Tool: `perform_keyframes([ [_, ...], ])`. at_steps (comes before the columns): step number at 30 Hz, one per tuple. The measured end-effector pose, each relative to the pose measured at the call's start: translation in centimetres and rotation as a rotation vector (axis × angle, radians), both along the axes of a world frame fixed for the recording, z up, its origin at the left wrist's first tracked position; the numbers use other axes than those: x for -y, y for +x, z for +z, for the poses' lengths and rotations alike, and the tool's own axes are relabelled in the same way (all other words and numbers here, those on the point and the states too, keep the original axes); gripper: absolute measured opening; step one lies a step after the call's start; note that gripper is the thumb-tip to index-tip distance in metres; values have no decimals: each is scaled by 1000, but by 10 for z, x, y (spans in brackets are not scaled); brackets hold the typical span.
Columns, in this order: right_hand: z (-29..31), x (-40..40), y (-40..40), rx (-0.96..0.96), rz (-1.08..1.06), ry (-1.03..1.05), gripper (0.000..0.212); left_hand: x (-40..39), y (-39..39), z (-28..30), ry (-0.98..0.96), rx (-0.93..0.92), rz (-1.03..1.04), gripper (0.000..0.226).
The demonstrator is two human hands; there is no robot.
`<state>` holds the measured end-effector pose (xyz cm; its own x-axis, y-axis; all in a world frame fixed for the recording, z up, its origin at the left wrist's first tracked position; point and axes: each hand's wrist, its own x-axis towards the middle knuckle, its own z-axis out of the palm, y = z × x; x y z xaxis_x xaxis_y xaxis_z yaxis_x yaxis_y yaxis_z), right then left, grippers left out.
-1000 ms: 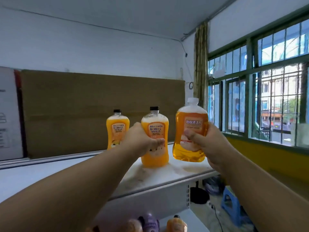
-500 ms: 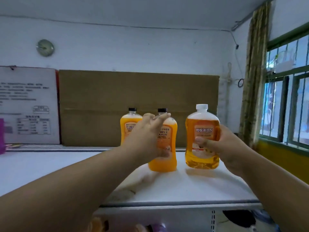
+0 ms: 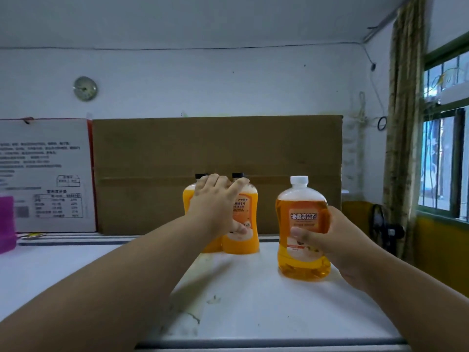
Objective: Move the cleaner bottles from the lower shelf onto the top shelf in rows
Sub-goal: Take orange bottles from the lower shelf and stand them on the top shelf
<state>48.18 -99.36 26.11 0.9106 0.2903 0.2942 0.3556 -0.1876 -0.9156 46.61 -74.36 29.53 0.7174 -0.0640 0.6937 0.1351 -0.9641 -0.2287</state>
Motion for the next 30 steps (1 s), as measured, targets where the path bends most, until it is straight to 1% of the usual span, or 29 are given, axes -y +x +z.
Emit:
perform_keyframes([
  [7, -5, 0, 3, 4, 29, 7, 77, -7, 16, -8, 39, 44, 17, 111],
  [12, -2, -1, 0, 34, -4, -34, 79, -5, 16, -7, 103, 59, 43, 113],
  [15, -1, 0, -1, 95, -42, -71, 81, -2, 14, -4, 134, 47, 67, 113],
  [19, 3, 4, -3, 241, -55, -136, 96, 2, 11, -1, 146, 13, 93, 111],
  [21, 5, 6, -1, 265, -58, -150, 96, 5, 6, 0, 131, -16, 99, 112],
  [23, 7, 7, 0, 292, -64, -153, 94, 12, -2, 1, 77, -37, 105, 112],
  [25, 11, 7, 0, 320, -63, -142, 91, 20, -15, 0, -2, -23, 85, 105],
  [28, 23, 3, 0, 345, -30, -77, 86, 31, -44, -6, -160, 24, -64, 83],
  [30, 33, -3, -5, 365, 23, -47, 86, 37, -68, -14, -346, -68, -203, 75],
])
